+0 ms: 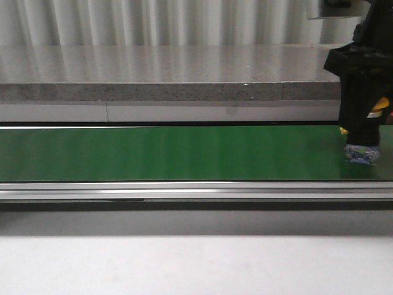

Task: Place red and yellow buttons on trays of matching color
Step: 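Move the right gripper to the yellow button at the belt end and grasp it, then carry the yellow button with the right gripper and release it in the yellow tray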

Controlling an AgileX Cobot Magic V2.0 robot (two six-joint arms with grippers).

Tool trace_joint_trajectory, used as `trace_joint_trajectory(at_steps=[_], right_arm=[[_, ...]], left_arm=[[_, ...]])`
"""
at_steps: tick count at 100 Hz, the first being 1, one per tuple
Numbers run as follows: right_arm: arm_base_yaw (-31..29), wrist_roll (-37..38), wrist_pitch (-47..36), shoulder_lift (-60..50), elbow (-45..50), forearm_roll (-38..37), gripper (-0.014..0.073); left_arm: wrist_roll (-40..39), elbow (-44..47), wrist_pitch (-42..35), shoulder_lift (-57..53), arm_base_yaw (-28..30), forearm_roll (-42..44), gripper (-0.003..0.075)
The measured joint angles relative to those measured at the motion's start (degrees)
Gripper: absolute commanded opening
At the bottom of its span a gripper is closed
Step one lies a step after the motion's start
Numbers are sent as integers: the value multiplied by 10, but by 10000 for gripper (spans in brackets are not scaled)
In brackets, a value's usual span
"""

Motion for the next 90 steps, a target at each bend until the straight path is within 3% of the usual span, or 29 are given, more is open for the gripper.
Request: trace_joint_trajectory(at_steps=[20,41,67,90], right_arm=[[-3,20,22,-13,0,1,122],[-55,88,47,-77,0,1,122],[-165,160,80,-150,12,-68,122],[-284,194,57,-194,86,-105,122]], left_arm=[[0,0,-1,0,0,0,-20],[0,0,-1,0,0,-1,-20],[0,0,-1,0,0,-4,-20],[0,0,-1,0,0,-4,-20]])
